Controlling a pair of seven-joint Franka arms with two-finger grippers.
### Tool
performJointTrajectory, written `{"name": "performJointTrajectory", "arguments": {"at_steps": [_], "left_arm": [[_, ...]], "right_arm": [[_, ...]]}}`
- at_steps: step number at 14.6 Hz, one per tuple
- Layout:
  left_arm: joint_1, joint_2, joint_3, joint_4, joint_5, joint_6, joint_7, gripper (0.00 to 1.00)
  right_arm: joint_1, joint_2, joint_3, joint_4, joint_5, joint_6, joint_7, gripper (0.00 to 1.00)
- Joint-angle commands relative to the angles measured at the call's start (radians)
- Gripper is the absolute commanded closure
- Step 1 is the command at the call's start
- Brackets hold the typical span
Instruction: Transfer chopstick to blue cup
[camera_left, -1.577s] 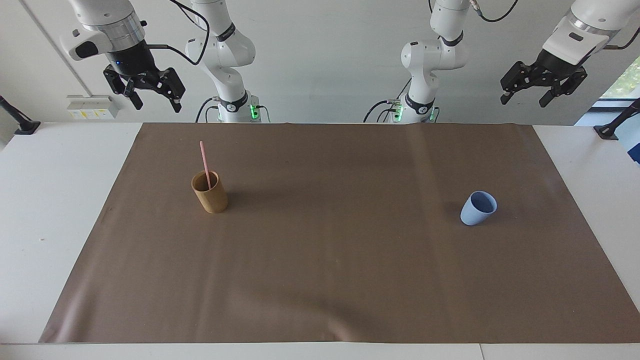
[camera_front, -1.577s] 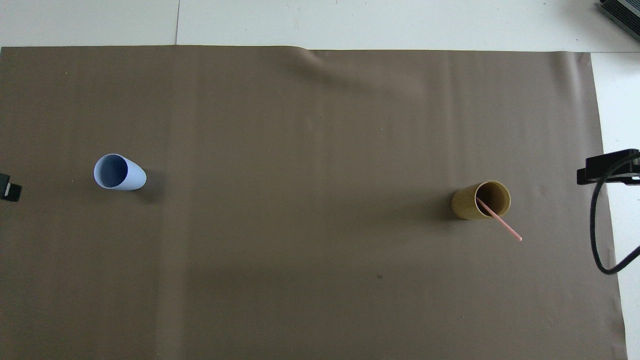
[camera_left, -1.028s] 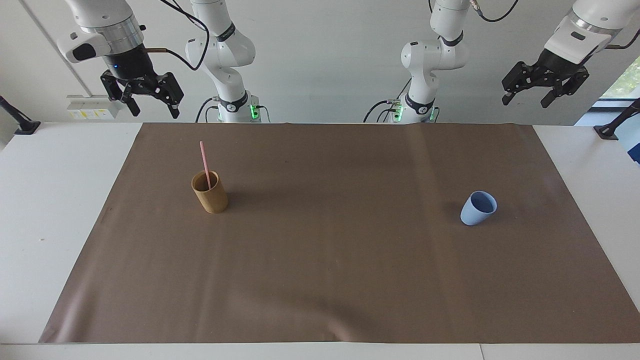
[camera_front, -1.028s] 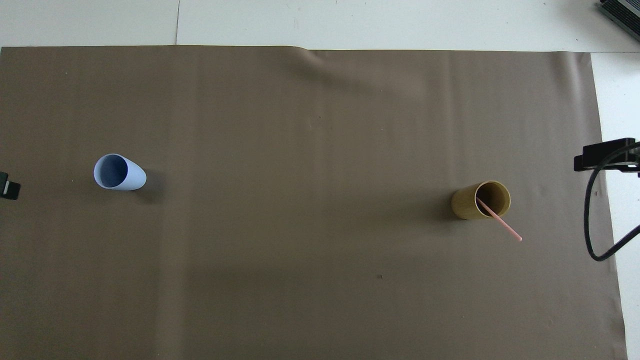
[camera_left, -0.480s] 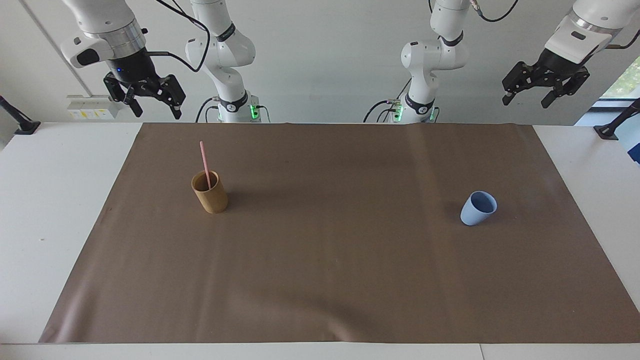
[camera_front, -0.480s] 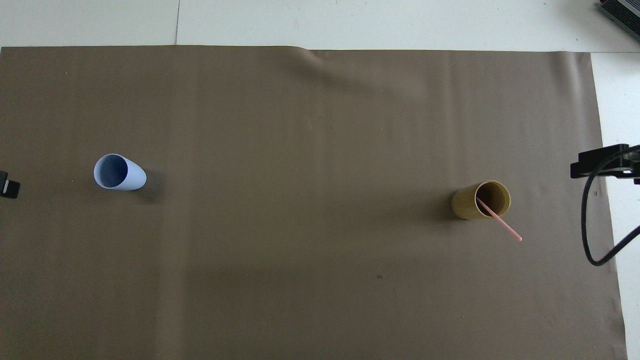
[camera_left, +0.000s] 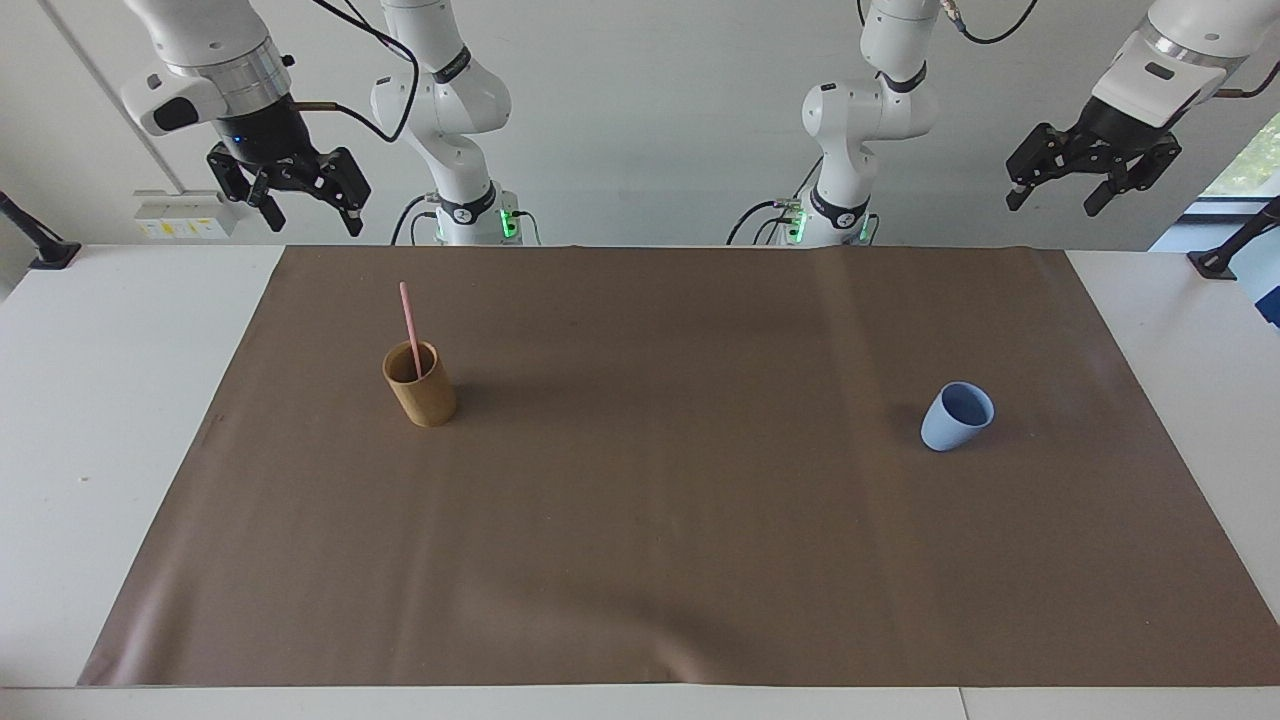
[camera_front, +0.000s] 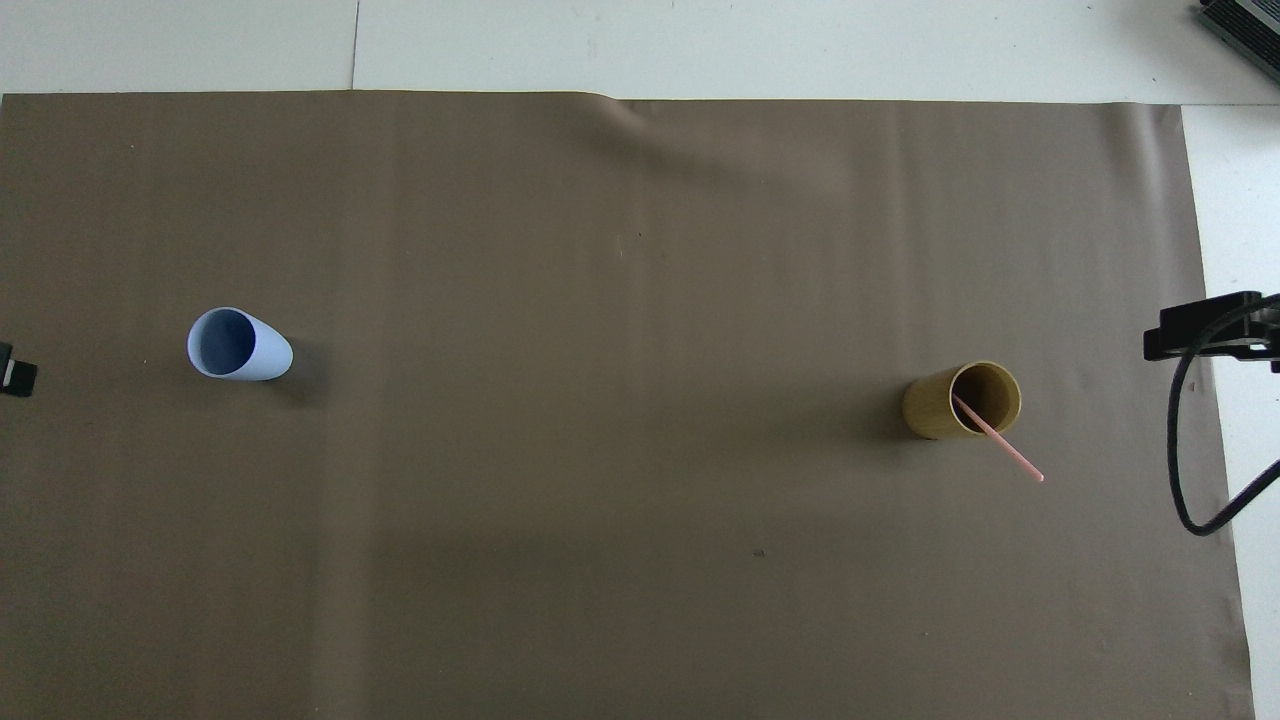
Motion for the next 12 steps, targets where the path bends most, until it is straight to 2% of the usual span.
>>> {"name": "performJointTrajectory", "arguments": {"at_steps": [1, 5, 12], "left_arm": [[0.008, -0.029, -0.011, -0.039, 0.005, 0.022, 0.004, 0.0], [0.015, -0.029, -0.011, -0.039, 0.005, 0.017, 0.002, 0.0], [0.002, -0.026, -0.017, -0.035, 0.005, 0.037, 0.003, 0.0]], "right_arm": [[-0.002, -0.016, 0.012, -0.007, 0.004, -0.01, -0.014, 0.0], [-0.002, -0.021, 0.012, -0.014, 0.004, 0.033, -0.014, 0.0], [-0.002, -0.027, 0.012, -0.03, 0.007, 0.035, -0.011, 0.0]]}}
